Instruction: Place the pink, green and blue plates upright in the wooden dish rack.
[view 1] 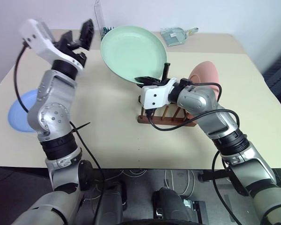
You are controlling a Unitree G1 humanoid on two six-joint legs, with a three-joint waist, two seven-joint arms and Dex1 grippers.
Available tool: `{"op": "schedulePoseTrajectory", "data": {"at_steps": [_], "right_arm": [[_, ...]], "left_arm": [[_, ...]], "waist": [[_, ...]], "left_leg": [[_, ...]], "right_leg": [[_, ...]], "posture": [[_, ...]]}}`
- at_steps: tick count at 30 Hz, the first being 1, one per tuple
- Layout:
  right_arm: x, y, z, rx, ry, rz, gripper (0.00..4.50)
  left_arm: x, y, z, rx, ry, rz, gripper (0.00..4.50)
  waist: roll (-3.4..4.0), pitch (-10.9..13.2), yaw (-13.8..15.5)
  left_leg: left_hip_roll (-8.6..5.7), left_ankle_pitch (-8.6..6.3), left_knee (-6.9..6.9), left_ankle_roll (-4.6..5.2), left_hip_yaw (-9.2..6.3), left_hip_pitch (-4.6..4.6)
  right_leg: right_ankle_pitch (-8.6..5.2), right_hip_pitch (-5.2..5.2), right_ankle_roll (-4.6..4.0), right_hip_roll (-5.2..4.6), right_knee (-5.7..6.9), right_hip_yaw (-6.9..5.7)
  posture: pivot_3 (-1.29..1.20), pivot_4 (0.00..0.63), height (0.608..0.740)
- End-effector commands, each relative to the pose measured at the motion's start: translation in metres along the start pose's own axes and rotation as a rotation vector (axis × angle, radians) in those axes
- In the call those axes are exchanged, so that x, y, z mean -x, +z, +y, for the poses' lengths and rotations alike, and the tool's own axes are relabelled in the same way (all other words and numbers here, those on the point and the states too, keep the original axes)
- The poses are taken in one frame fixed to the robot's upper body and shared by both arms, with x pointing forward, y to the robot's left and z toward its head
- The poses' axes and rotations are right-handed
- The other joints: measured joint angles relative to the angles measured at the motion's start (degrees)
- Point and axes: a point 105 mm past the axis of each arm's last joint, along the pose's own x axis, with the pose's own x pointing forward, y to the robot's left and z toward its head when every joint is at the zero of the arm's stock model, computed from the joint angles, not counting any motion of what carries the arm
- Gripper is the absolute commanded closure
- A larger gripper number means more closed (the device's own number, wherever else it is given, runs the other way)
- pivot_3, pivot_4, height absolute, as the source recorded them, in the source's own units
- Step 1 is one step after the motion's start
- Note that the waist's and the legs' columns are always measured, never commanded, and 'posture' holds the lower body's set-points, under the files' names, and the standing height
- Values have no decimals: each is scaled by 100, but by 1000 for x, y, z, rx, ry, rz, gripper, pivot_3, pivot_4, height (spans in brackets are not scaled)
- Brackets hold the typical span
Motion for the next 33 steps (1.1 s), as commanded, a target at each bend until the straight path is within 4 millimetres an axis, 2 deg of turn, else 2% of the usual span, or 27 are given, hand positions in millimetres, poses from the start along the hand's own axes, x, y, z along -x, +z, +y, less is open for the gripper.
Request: {"op": "schedulePoseTrajectory", "data": {"at_steps": [1, 4, 7, 11, 13, 16, 19, 24, 29, 33], "right_arm": [[11, 4, -36, -22, -139, -24, 4500], [21, 13, -58, -87, -219, -78, 4500], [33, 25, -75, -142, -269, -146, 4500], [59, 42, -97, -315, -325, -253, 4500], [73, 47, -107, -446, -361, -306, 4500], [87, 52, -112, -585, -369, -360, 4500], [101, 62, -104, -826, -304, -459, 4500], [110, 60, -86, -1151, -264, -488, 4500], [112, 60, -76, -1308, -275, -481, 4500], [116, 42, -60, -1465, -356, -394, 4500]], "left_arm": [[2, 31, 18, -82, 15, -91, 62], [7, 27, 27, -178, -36, -28, 62], [16, 15, 34, -254, -95, 48, 62], [36, -27, 36, -353, -211, 231, 62], [47, -48, 31, -340, -272, 300, 62], [56, -69, 31, -314, -302, 362, 62], [76, -105, 30, -371, -393, 489, 62], [104, -135, 19, -358, -573, 642, 62], [123, -144, 12, -343, -698, 713, 62], [137, -145, 1, -304, -793, 751, 62]], "waist": [[0, 0, -3], [0, 0, 7], [1, 0, 10], [1, 0, 16], [2, 0, 17], [2, 0, 14], [7, -4, 5], [10, -5, -12], [12, -5, -11], [12, -5, -7]], "left_leg": [[0, 0, -1, 0, 0, 0], [-1, 0, -1, 0, 0, 0], [-2, 0, -4, -1, 1, 0], [-2, 0, -6, -1, 1, 0], [-1, -1, -5, -1, 1, 0], [0, -1, -7, 0, 0, 0], [1, -2, -11, 1, -1, 0], [3, -2, -17, 2, -1, 0], [3, -7, -18, 10, -1, -1], [2, -11, -19, 16, -1, -4]], "right_leg": [[0, -1, 0, 0, 0, 0], [0, -1, 0, 0, 1, -1], [0, -2, 0, 0, 1, -1], [0, -3, -1, -1, 2, 0], [0, -2, -1, -1, 2, -1], [-1, -3, -2, -2, 5, 0], [-1, -4, -3, -7, 6, 1], [-1, -8, -6, -10, 9, 3], [-1, -14, -10, -15, 11, 4], [-1, -14, -10, -19, 7, 7]], "posture": [[0, 150, 732], [0, 150, 732], [0, 150, 732], [0, 150, 732], [0, 150, 732], [0, 150, 732], [0, 150, 732], [0, 150, 732], [0, 150, 732], [0, 150, 732]]}}
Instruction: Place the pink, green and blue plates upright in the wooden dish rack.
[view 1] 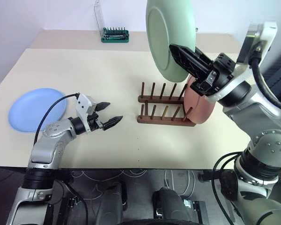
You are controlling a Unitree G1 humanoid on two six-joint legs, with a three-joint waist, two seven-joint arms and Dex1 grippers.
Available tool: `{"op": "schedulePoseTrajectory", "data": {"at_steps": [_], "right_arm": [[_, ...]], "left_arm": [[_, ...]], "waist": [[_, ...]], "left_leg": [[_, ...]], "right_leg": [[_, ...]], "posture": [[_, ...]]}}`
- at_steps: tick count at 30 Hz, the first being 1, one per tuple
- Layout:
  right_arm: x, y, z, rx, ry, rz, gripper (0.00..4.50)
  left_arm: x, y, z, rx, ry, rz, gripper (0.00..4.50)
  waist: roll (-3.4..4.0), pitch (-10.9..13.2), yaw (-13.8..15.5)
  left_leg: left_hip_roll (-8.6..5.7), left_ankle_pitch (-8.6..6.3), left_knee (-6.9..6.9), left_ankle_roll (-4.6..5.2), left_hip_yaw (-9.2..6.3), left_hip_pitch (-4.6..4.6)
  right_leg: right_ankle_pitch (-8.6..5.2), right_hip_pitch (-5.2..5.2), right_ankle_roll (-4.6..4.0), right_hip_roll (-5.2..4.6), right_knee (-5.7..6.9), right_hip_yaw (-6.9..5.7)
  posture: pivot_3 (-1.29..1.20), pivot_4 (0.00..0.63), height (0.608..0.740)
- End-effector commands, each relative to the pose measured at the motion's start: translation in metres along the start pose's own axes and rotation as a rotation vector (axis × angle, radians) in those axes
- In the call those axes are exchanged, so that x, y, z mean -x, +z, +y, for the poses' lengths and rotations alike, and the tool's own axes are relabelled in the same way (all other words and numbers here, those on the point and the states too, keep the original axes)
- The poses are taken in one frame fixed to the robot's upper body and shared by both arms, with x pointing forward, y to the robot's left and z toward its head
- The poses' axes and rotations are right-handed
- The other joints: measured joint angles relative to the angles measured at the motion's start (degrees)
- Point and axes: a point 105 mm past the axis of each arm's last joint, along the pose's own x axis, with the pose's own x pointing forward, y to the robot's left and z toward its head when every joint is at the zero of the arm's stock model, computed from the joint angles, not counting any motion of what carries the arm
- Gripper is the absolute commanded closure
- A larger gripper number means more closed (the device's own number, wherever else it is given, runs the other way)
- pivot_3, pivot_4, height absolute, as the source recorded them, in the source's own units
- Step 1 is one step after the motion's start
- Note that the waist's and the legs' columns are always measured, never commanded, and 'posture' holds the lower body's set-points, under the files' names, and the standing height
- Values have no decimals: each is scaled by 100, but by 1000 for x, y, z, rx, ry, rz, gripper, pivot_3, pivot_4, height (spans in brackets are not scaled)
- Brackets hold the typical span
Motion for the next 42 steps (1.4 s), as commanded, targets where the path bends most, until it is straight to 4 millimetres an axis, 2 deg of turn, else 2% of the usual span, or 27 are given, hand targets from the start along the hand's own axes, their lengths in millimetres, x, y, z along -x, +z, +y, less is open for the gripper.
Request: {"op": "schedulePoseTrajectory", "data": {"at_steps": [1, 10, 24, 35, 41, 42], "right_arm": [[10, 5, -5, -66, -82, -46, 4500], [22, -5, -17, -164, -228, -41, 4500], [31, -20, -29, -282, -349, -39, 4500], [32, -34, -30, -374, -401, -18, 4500], [34, -40, -35, -398, -428, -2, 4500], [34, -40, -35, -401, -427, -2, 4119]], "left_arm": [[-1, 9, -15, -32, -79, -23, 62], [-7, 4, -26, -20, -113, -17, 62], [-9, -1, -26, -14, -124, -15, 62], [-11, 1, -27, -17, -117, -13, 62], [-15, 11, -31, -24, -116, -21, 62], [-15, 12, -31, -24, -114, -21, 21]], "waist": [[3, 2, 1], [5, 1, -4], [5, 1, -1], [5, 1, -4], [5, 1, -3], [5, 1, -4]], "left_leg": [[-1, 0, 1, 0, 0, -1], [-1, -7, 3, 13, 0, -4], [0, -8, 4, 14, 0, -4], [1, -8, 4, 15, 0, -5], [1, -8, 4, 14, 0, -5], [1, -8, 4, 14, 0, -5]], "right_leg": [[0, 0, 0, -2, 0, 0], [0, -5, 0, 1, 3, 1], [0, -6, 0, 3, 3, 2], [0, -6, 0, 3, 3, 3], [0, -6, 1, 3, 3, 4], [0, -6, 0, 3, 3, 4]], "posture": [[0, 150, 732], [0, 150, 732], [0, 150, 732], [0, 150, 732], [0, 150, 732], [0, 150, 732]]}}
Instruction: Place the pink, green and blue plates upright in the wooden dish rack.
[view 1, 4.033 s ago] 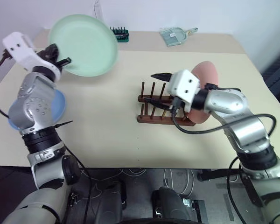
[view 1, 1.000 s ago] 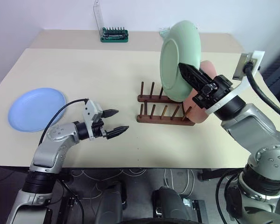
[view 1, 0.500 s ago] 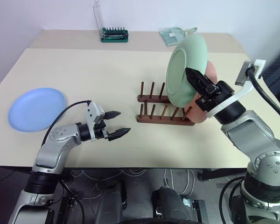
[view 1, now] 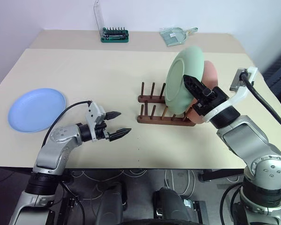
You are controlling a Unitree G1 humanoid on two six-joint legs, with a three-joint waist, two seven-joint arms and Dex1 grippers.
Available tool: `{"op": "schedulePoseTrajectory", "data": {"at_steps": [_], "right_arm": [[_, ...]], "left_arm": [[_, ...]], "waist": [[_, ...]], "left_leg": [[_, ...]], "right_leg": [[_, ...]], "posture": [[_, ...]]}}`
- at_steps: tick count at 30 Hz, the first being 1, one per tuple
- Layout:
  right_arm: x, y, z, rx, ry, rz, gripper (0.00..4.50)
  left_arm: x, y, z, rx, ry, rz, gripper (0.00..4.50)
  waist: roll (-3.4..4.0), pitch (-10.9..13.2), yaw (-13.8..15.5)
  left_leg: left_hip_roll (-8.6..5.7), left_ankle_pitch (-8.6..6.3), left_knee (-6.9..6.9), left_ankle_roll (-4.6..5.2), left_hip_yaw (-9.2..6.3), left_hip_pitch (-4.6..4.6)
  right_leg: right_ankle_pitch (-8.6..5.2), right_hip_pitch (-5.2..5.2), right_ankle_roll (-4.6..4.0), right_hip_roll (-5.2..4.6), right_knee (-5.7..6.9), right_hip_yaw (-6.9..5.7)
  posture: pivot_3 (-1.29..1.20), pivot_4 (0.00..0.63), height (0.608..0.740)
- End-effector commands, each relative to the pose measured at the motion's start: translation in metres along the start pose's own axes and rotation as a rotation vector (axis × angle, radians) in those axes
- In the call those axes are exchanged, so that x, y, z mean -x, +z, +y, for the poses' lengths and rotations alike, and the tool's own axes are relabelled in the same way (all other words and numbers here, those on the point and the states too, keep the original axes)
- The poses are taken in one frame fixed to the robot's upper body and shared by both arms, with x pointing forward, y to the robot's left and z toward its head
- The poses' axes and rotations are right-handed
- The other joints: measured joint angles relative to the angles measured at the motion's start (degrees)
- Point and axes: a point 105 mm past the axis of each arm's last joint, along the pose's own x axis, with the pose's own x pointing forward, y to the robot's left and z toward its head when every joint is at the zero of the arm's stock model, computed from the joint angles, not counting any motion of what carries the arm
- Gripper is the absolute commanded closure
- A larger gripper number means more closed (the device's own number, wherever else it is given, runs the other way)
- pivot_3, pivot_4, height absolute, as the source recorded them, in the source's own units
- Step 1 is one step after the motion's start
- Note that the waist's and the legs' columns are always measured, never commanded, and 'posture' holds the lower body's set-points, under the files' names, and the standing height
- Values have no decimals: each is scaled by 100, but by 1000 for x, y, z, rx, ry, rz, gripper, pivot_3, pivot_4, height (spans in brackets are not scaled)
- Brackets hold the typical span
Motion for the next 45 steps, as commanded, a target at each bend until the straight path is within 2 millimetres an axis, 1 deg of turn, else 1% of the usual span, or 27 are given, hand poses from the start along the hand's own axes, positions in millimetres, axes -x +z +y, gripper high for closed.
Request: {"op": "schedulePoseTrajectory", "data": {"at_steps": [1, 2, 3, 6, 8, 14, 16, 20, 24, 26, 27, 29, 30, 31, 32, 34, 35, 36, 38, 39, 40, 42, 45], "right_arm": [[1, 6, 5, -8, 25, -23, 3678], [0, 6, 5, -9, 26, -22, 3332], [0, 6, 5, -9, 26, -21, 2891], [-1, 6, 5, 3, 29, -16, 1247], [-2, 6, 5, 20, 29, -13, 369], [-1, 10, 11, 133, 53, 7, 369], [-1, 14, 17, 194, 79, 11, 369], [2, 23, 31, 401, 151, 61, 369], [3, 25, 49, 500, 266, 84, 369], [2, 26, 61, 593, 351, 87, 369], [-1, 26, 66, 661, 387, 90, 369], [-9, 26, 67, 762, 418, 104, 369], [-11, 25, 66, 786, 425, 108, 369], [-18, 27, 64, 814, 427, 103, 369], [-23, 29, 62, 834, 430, 99, 369], [-36, 30, 60, 862, 449, 96, 369], [-40, 28, 59, 874, 465, 101, 369], [-43, 25, 59, 883, 485, 109, 369], [-47, 19, 60, 888, 521, 123, 369], [-48, 16, 59, 890, 536, 131, 369], [-49, 13, 59, 896, 549, 141, 369], [-50, 8, 57, 906, 565, 155, 369], [-52, 4, 55, 904, 579, 165, 369]], "left_arm": [[-3, 15, -5, -33, -14, -29, 0], [-3, 15, -4, -33, -12, -28, 0], [-3, 16, -4, -34, -11, -28, 0], [-1, 17, -4, -33, -5, -28, 0], [0, 16, -4, -32, -2, -26, 0], [0, 15, -3, -29, 2, -26, 0], [-1, 17, -3, -31, 3, -30, 0], [-3, 29, 4, -33, 38, -77, 0], [1, 40, 17, -24, 117, -131, 0], [6, 49, 33, -9, 223, -188, 0], [11, 52, 48, -4, 322, -202, 0], [23, 58, 75, 16, 493, -238, 0], [27, 59, 81, 24, 535, -250, 0], [38, 61, 96, 36, 655, -258, 0], [47, 62, 106, 44, 738, -261, 0], [86, 65, 134, 64, 1028, -276, 0], [107, 63, 145, 82, 1163, -265, 0], [132, 57, 154, 108, 1311, -240, 0], [176, 46, 160, 146, 1546, -182, 0], [195, 39, 160, 171, 1642, -137, 0], [213, 32, 159, 200, 1720, -88, 0], [235, 24, 157, 218, 1780, -1, 0], [250, 22, 159, 212, 1746, 112, 0]], "waist": [[0, 0, -1], [0, 0, -1], [0, 0, 0], [0, 0, 5], [0, 0, 4], [0, 0, 8], [1, 1, 11], [4, 3, 20], [4, 3, 13], [5, 3, 5], [7, 4, 11], [5, 4, 11], [3, 3, 9], [3, 3, 9], [3, 3, 9], [3, 3, 6], [2, 3, 0], [2, 3, 3], [1, 3, -13], [1, 3, -12], [0, 4, -10], [-1, 5, 12], [-18, 1, 63]], "left_leg": [[0, 0, 0, 0, 0, 0], [0, 0, 0, 0, 0, 0], [0, 0, 0, 0, 0, 0], [0, 0, 0, 0, 0, 0], [0, 0, 0, 0, 0, 0], [0, 0, 0, 0, 0, 0], [0, 0, 1, 0, 0, 0], [-1, 0, 3, 1, 0, -1], [2, 0, 3, 1, -1, -2], [1, 0, 3, 1, -1, -2], [2, 0, 4, 1, -2, -2], [2, 0, 9, 2, -2, -2], [3, -1, 9, 3, -5, -2], [3, -2, 9, 4, -4, -2], [2, -2, 10, 5, -4, -3], [2, -1, 11, 4, -2, -4], [2, -1, 10, 3, -2, -6], [2, 3, 10, -2, -2, -7], [3, 7, 9, -9, -1, -7], [2, 10, 6, -14, -1, -9], [3, 11, 6, -17, 0, -11], [2, 13, 7, -18, 1, -15], [0, 13, 10, -21, 1, -17]], "right_leg": [[0, 0, 0, 0, 0, 0], [0, 0, 0, 1, 0, 0], [0, 0, 0, 1, 0, 0], [0, 0, 0, 1, 0, 0], [0, 0, 0, 1, 0, 0], [0, 0, 0, 0, 0, 0], [0, 0, 0, 0, -1, 0], [0, -1, 0, -1, -1, 0], [0, 0, 0, 1, -3, 0], [0, -1, 0, 1, -3, 1], [0, 0, 0, 2, -2, 0], [0, -1, 1, 3, 0, -1], [0, -2, 1, 6, 1, -1], [0, -1, 1, 6, 0, -1], [0, -1, 1, 5, 0, -1], [1, -3, 2, 4, -1, -3], [1, -4, 2, 4, 0, -4], [1, -6, 2, 4, 1, -4], [1, -9, 2, 5, 1, -5], [1, -11, 2, 4, 1, -5], [1, -14, 3, 3, 1, -5], [1, -18, 3, 1, 2, -7], [1, -17, 3, -1, 4, -13]], "posture": [[0, 150, 732], [0, 150, 732], [0, 150, 732], [0, 150, 732], [0, 150, 732], [0, 150, 732], [0, 150, 732], [0, 150, 732], [0, 150, 732], [0, 150, 732], [0, 150, 732], [0, 150, 732], [0, 150, 732], [0, 150, 732], [0, 150, 732], [0, 150, 732], [0, 150, 732], [0, 150, 732], [0, 150, 732], [0, 150, 732], [0, 150, 732], [0, 150, 732], [0, 150, 732]]}}
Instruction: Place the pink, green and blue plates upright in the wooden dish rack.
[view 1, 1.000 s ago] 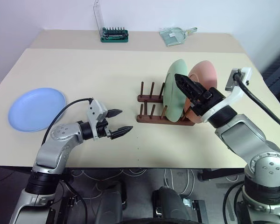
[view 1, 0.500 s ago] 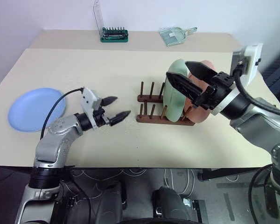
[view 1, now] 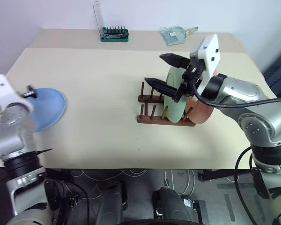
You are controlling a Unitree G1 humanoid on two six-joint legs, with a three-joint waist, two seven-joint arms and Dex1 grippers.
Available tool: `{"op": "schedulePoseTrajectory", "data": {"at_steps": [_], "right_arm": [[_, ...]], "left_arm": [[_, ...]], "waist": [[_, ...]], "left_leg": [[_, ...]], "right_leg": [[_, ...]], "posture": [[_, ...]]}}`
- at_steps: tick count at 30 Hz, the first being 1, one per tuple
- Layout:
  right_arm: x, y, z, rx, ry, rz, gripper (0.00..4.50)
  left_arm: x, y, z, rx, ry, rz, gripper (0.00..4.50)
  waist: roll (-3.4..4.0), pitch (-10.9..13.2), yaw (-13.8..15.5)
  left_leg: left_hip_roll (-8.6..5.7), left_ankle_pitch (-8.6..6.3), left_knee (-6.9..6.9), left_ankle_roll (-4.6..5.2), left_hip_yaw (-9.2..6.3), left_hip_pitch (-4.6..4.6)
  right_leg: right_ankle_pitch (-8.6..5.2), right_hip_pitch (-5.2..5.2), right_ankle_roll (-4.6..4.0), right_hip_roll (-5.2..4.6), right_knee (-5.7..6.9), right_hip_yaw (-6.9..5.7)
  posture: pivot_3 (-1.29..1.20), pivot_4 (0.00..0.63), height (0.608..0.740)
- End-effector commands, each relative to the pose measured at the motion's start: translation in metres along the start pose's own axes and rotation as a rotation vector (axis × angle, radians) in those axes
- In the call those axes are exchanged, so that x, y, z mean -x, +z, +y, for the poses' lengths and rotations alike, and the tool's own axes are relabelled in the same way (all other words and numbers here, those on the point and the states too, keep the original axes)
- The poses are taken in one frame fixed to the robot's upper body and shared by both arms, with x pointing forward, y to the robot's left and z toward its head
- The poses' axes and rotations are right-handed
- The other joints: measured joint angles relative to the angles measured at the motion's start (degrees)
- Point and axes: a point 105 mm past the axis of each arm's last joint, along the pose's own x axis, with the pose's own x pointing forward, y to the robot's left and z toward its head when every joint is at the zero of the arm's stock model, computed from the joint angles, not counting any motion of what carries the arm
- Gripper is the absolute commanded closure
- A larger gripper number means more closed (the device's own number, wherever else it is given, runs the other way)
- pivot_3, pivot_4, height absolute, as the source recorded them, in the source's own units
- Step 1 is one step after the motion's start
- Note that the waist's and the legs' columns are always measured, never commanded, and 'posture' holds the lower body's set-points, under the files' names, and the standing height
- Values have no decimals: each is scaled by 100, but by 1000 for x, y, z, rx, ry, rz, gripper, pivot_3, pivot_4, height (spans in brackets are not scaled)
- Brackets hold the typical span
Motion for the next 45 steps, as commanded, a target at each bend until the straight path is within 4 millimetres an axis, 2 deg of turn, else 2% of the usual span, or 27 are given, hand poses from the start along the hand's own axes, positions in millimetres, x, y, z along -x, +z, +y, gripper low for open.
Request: {"op": "schedulePoseTrajectory", "data": {"at_steps": [1, 4, 9, 11, 15, 16, 17, 20, 24, 28, 29, 32, 35, 37, 41, 45], "right_arm": [[-2, 12, 1, 50, 14, -46, 369], [-3, 9, 3, 43, 18, -47, 369], [-2, 5, 8, 30, 11, -51, 369], [0, 4, 8, 28, 0, -50, 369], [5, 1, 7, 26, -35, -43, 369], [6, 0, 7, 25, -42, -41, 318], [7, 0, 7, 24, -46, -40, 318], [9, -2, 7, 21, -63, -35, 318], [10, -4, 8, 18, -74, -32, 318], [11, -5, 9, 19, -74, -28, 318], [11, -5, 9, 19, -73, -27, 318], [11, -3, 8, 32, -65, -27, 318], [9, -2, 7, 79, -64, -13, 318], [7, -3, 5, 128, -70, 4, 318], [-5, -4, 0, 392, -84, 56, 318], [-21, -6, -1, 670, -79, 102, 318]], "left_arm": [[-3, 10, 12, -51, -14, 28, 0], [-13, -3, 26, -102, -11, 133, 0], [-24, -29, 16, -127, -186, 300, 0], [-28, -36, 20, -168, -187, 332, 0], [-35, -38, 21, -132, -206, 347, 0], [-36, -36, 18, -119, -217, 335, 554], [-37, -34, 17, -113, -223, 326, 853], [-39, -31, 8, -98, -255, 307, 2261], [-39, -32, 2, -97, -264, 303, 4316], [-36, -30, -10, -76, -310, 283, 4416], [-34, -27, -16, -61, -342, 265, 4416], [-19, 17, -52, 31, -466, 39, 4416], [1, 55, -73, 175, -514, -122, 4416], [11, 69, -82, 217, -529, -177, 4416], [52, 116, -130, 290, -628, -336, 4416], [88, 138, -161, 254, -721, -433, 4416]], "waist": [[-7, -3, 17], [-8, -4, -16], [-9, -5, -30], [-11, -5, -31], [-10, -6, -31], [-10, -6, -30], [-10, -6, -31], [-11, -6, -38], [-11, -6, -28], [-9, -8, -30], [-10, -8, -27], [-10, -7, 5], [-24, -9, 20], [-26, -7, -21], [-26, -7, -51], [-26, -7, -51]], "left_leg": [[-1, 0, 1, -1, 0, 0], [-2, -1, -1, -3, 0, 3], [0, 3, -9, -10, 3, 2], [0, 3, -8, -10, 6, 1], [0, 3, -9, -10, 9, 3], [0, 3, -9, -10, 9, 2], [-1, 3, -8, -10, 9, 3], [0, 3, -7, -9, 11, 2], [0, 3, -7, -9, 12, 2], [-2, 3, -4, -8, 13, 3], [-2, 3, -3, -7, 13, 2], [-2, 3, -2, -7, 12, 1], [-4, 0, 4, -2, 8, -5], [-5, -1, 4, 0, 9, -5], [-3, 3, 4, -4, 10, -1], [-5, 3, 3, -6, 11, 0]], "right_leg": [[0, 1, 0, -1, 0, -1], [0, 1, 0, -4, -1, -2], [0, -9, -1, 1, 3, -1], [0, -11, -1, 0, 3, 0], [0, -13, -1, -4, 6, 1], [0, -14, -1, -5, 7, 1], [0, -14, -1, -5, 8, 1], [0, -16, -1, -6, 12, 1], [0, -17, -1, -6, 15, 1], [0, -15, -1, -8, 16, 1], [0, -15, -1, -8, 16, 1], [0, -15, -1, -10, 16, 1], [0, -8, 0, -16, 11, -1], [1, -8, 0, -16, 8, 0], [1, -12, 0, -10, 16, 0], [1, -11, 1, -8, 14, 1]], "posture": [[0, 150, 732], [0, 150, 732], [0, 150, 732], [0, 150, 732], [0, 150, 732], [0, 150, 732], [0, 150, 732], [0, 150, 732], [0, 150, 732], [0, 150, 732], [0, 150, 732], [0, 150, 732], [0, 150, 732], [0, 150, 732], [0, 150, 732], [0, 150, 732]]}}
